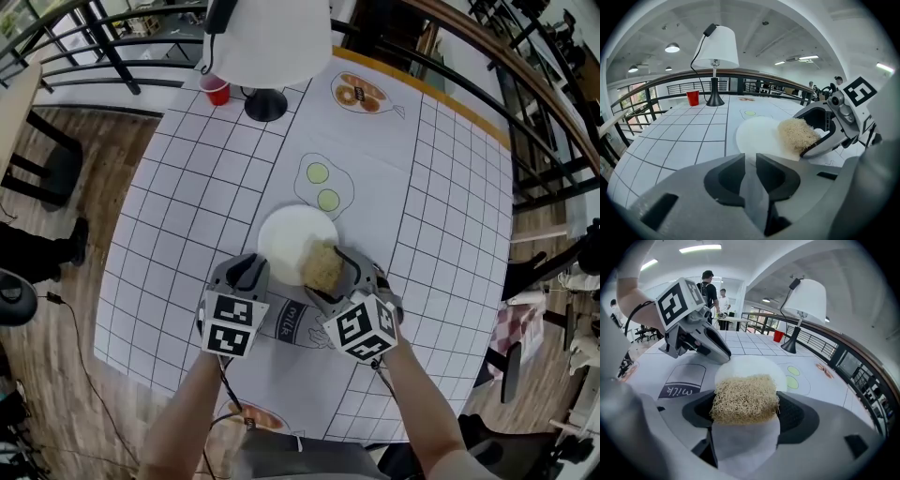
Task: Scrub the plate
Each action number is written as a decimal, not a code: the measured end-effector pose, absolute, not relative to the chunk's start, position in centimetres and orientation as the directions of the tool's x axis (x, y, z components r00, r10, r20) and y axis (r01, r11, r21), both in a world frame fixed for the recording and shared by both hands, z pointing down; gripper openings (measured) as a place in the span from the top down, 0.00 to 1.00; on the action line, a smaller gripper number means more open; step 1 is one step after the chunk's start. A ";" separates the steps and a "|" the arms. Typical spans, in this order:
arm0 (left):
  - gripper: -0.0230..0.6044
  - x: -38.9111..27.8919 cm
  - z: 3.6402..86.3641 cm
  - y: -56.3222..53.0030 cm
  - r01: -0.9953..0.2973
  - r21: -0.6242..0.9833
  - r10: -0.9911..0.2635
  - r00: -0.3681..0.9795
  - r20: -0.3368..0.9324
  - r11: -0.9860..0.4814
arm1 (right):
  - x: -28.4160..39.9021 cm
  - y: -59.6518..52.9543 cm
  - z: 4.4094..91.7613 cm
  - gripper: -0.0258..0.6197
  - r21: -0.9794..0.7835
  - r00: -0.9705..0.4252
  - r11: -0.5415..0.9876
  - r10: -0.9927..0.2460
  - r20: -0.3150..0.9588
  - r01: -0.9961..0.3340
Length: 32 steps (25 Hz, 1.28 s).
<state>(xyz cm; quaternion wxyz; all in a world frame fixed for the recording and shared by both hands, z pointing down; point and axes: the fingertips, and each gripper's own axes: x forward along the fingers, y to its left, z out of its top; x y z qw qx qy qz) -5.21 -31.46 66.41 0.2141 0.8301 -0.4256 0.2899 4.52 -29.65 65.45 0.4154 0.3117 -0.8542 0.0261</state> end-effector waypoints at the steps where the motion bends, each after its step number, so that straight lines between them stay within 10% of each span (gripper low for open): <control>1: 0.83 -5.2 66.4 -31.4 -0.831 0.111 -0.583 0.472 0.661 -0.546 | 5.3 -29.7 65.6 0.38 0.214 -0.448 0.796 -0.515 0.730 -0.566; 32: 0.91 -8.3 45.0 -26.8 -0.855 0.067 -0.751 0.487 0.446 -0.515 | 8.5 -27.1 46.0 0.38 0.247 -0.426 0.603 -0.746 0.512 -0.758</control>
